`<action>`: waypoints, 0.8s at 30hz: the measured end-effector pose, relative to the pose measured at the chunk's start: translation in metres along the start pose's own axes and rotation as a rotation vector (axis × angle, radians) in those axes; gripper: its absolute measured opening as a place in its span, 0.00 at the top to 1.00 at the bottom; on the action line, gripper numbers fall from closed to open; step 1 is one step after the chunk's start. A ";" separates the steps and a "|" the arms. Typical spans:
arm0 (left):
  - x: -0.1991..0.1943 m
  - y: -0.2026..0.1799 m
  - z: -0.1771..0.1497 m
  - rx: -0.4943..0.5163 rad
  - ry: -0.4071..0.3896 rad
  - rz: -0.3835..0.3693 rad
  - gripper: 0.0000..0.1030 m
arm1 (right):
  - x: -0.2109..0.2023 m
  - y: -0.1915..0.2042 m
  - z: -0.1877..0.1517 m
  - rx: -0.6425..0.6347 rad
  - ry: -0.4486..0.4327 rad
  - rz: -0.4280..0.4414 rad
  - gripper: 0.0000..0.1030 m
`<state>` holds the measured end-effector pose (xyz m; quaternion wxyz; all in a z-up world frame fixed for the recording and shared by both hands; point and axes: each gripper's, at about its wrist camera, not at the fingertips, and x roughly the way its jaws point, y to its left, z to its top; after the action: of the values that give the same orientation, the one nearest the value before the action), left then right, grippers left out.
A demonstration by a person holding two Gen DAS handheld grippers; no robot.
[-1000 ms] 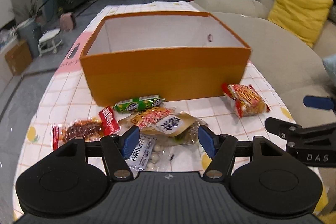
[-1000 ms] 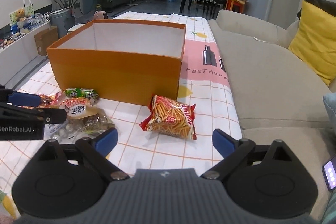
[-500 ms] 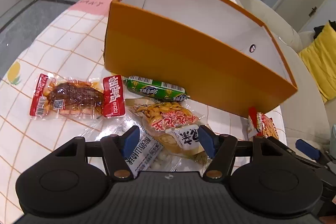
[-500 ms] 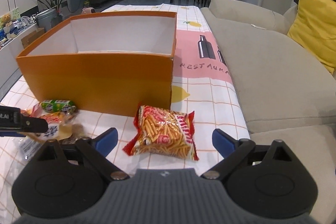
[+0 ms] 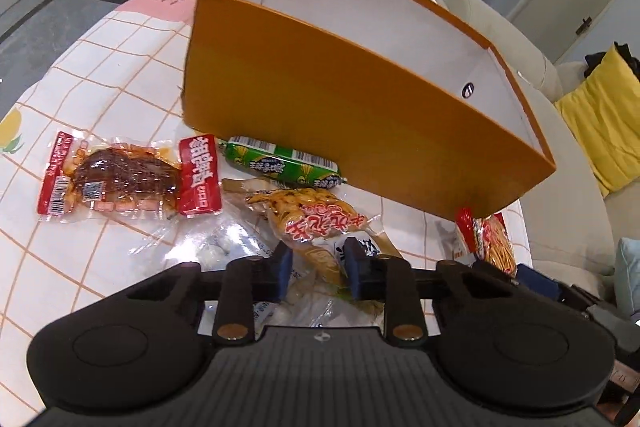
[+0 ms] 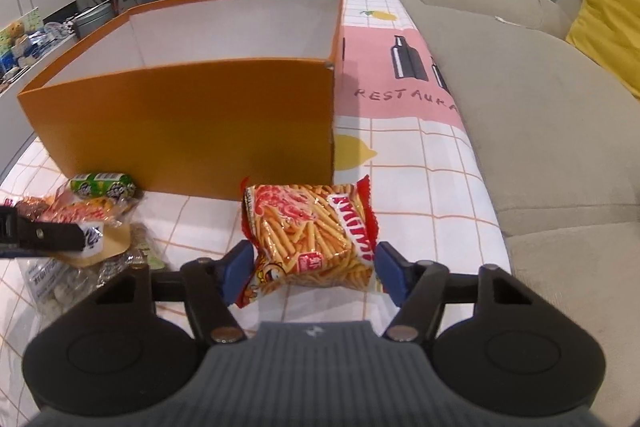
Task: Organize snacks
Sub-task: 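Grasp the orange stick-snack bag with the right tool while the left tool grasps the peanut bag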
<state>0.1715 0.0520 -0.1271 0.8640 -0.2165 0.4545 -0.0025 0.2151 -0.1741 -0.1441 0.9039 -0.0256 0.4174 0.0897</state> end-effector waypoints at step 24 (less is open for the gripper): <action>-0.059 -0.001 -0.032 0.016 0.162 -0.206 1.00 | -0.070 0.022 -0.046 -0.135 0.103 0.067 0.59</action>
<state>0.1122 0.0515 -0.0966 0.8214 -0.2542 0.4981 -0.1124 0.1317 -0.1675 -0.1202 0.8740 -0.0770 0.4568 0.1466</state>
